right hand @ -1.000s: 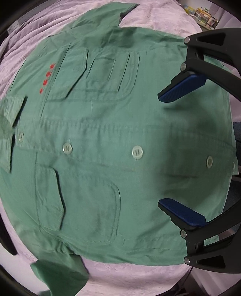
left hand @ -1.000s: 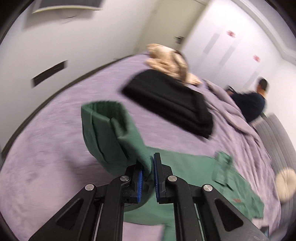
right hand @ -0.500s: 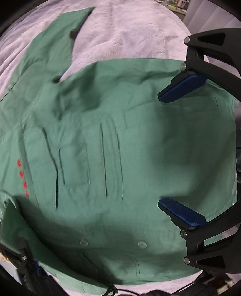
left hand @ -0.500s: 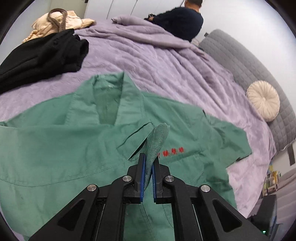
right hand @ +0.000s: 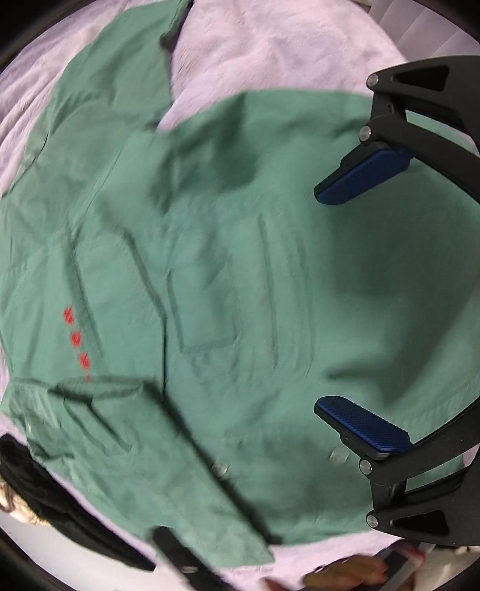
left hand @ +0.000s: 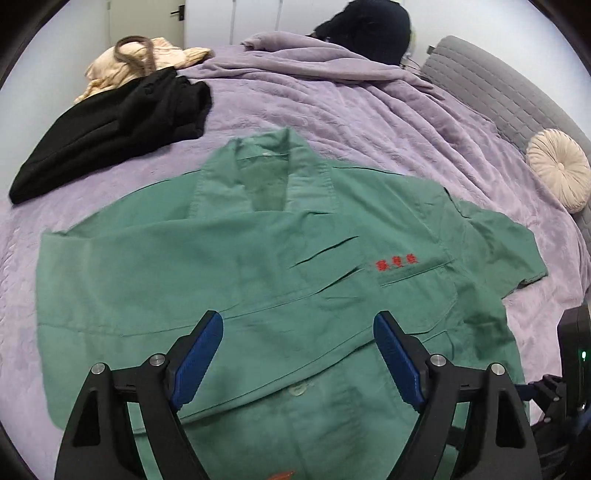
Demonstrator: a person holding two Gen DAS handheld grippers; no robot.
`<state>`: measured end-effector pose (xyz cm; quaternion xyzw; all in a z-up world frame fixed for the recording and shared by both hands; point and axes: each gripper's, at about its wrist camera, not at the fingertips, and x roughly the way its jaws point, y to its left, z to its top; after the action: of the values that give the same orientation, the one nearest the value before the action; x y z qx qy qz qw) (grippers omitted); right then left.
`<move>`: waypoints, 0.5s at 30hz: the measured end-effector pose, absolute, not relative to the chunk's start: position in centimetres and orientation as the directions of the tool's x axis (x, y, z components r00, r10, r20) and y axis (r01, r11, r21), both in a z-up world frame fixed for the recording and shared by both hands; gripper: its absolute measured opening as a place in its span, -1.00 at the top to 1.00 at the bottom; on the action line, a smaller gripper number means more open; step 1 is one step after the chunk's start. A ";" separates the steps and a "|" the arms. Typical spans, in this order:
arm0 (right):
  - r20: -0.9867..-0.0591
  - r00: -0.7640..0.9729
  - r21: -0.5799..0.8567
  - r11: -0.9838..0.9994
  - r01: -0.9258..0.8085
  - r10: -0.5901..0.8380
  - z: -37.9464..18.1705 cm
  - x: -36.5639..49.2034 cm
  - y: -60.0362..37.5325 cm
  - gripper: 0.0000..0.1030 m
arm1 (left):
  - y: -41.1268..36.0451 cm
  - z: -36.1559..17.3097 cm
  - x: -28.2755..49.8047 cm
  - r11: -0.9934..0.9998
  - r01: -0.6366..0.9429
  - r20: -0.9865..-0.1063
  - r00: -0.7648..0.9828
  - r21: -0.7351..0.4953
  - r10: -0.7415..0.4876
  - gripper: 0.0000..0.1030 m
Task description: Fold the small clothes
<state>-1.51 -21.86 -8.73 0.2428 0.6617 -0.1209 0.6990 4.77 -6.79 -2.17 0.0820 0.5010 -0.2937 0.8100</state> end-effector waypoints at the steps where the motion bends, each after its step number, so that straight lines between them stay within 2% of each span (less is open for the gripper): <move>1: -0.973 0.126 0.231 0.841 0.490 0.193 -8.8 -0.4 -21.6 -1.00 | -4.9 -2.1 5.2 0.842 0.518 -0.866 0.341 -0.152 -0.366 -0.64; 7: -0.886 0.302 0.463 0.728 0.506 0.353 -10.2 8.2 -22.8 -1.00 | 7.6 -2.0 8.5 0.974 0.226 -0.874 0.464 -0.037 -0.141 -0.64; 11: -0.849 0.362 0.527 0.640 0.559 0.384 -12.0 12.1 -23.7 -1.00 | 13.7 -3.7 10.8 0.998 0.059 -0.885 0.463 -0.023 -0.048 -0.64; 13: -0.845 0.385 0.535 0.605 0.591 0.371 -10.5 9.2 -23.8 -0.80 | 15.2 -5.2 11.6 1.000 0.018 -0.900 0.436 -0.015 -0.021 -0.64; 14: -0.843 0.396 0.537 0.598 0.595 0.364 -10.2 9.3 -24.0 -0.10 | 15.5 -6.0 11.8 1.000 0.009 -0.906 0.422 -0.015 -0.017 -0.64; 15: -0.822 0.416 0.569 0.582 0.581 0.389 -10.0 9.0 -24.7 0.91 | 15.6 -6.5 12.0 1.000 0.004 -0.909 0.416 -0.017 -0.017 -0.64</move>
<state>9.01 -24.67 -10.02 0.4520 0.5362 -0.0677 0.7096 11.97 15.57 -6.55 -0.0060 0.5405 -0.0064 0.8413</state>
